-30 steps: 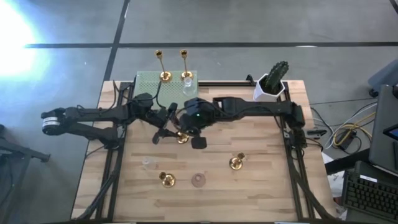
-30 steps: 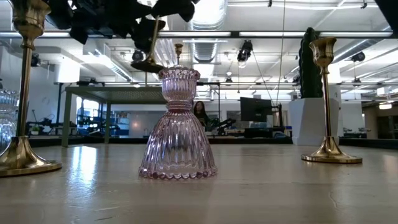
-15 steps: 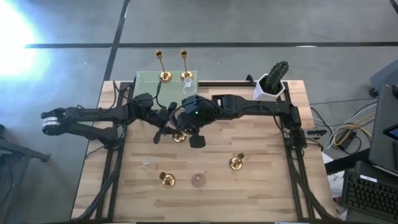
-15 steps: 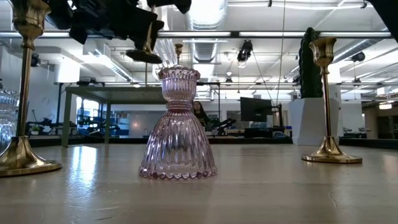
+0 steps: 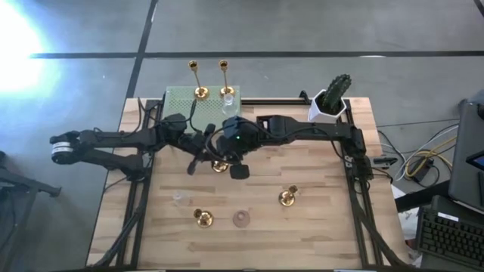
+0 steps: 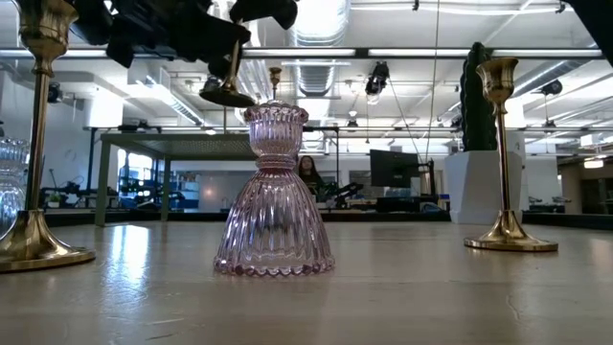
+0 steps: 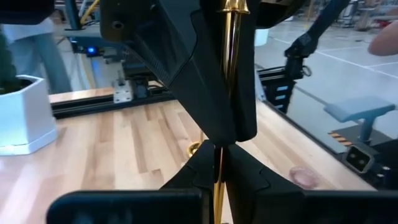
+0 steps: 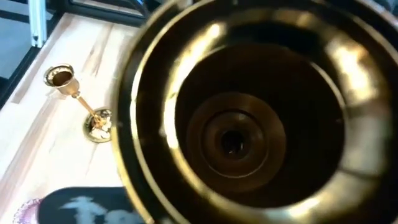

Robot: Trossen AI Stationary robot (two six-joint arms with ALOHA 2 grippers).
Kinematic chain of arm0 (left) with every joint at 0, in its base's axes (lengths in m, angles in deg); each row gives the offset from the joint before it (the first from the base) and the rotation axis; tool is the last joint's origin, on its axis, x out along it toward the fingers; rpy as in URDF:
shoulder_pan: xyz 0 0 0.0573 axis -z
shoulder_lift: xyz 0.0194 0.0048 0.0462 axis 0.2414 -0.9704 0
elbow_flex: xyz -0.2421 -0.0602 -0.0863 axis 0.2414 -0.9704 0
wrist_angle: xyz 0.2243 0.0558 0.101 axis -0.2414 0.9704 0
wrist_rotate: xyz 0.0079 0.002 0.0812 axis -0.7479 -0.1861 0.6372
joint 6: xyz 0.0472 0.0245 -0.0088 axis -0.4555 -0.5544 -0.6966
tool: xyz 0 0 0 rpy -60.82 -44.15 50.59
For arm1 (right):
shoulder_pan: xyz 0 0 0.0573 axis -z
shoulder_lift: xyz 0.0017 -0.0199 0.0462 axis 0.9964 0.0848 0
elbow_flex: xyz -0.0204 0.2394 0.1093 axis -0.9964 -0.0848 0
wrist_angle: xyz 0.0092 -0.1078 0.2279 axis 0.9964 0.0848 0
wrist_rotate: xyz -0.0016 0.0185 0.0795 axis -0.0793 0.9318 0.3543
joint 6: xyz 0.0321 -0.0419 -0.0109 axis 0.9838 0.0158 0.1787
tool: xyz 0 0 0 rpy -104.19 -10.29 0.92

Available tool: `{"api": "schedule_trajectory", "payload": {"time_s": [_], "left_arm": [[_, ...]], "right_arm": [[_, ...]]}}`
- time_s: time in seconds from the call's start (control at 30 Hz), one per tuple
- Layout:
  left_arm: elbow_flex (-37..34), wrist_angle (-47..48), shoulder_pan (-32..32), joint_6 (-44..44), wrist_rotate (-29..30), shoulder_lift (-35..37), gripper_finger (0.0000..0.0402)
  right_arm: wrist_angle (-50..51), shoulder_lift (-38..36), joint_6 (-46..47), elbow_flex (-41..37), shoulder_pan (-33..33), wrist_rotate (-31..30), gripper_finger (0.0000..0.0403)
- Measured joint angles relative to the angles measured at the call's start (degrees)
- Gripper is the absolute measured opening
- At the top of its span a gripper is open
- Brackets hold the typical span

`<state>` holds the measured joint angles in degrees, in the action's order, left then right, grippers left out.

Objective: Pick & Place candle stick holders
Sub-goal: Put the golden candle holder on the shelf

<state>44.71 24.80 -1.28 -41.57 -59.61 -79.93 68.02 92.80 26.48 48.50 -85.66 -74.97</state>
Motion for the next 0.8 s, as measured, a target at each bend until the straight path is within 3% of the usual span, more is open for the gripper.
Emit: {"api": "schedule_trajectory", "payload": {"time_s": [0.4, 0.6, 0.8], "left_arm": [[-0.1, 2.4, 0.0, -1.5, 11.8, 6.1, 0.0021], [-0.2, 9.1, 0.4, -1.8, 30.0, 14.1, 0.0021], [-1.8, 11.7, 0.5, -2.0, 48.0, 22.4, 0.0021]], "right_arm": [[15.5, -8.2, 7.3, -0.3, 0.1, -6.9, 0.0114], [22.3, -14.4, 16.9, -6.6, -0.1, -15.6, 0.0115], [20.7, -23.4, 25.6, -21.8, -0.1, -20.2, 0.0096]]}}
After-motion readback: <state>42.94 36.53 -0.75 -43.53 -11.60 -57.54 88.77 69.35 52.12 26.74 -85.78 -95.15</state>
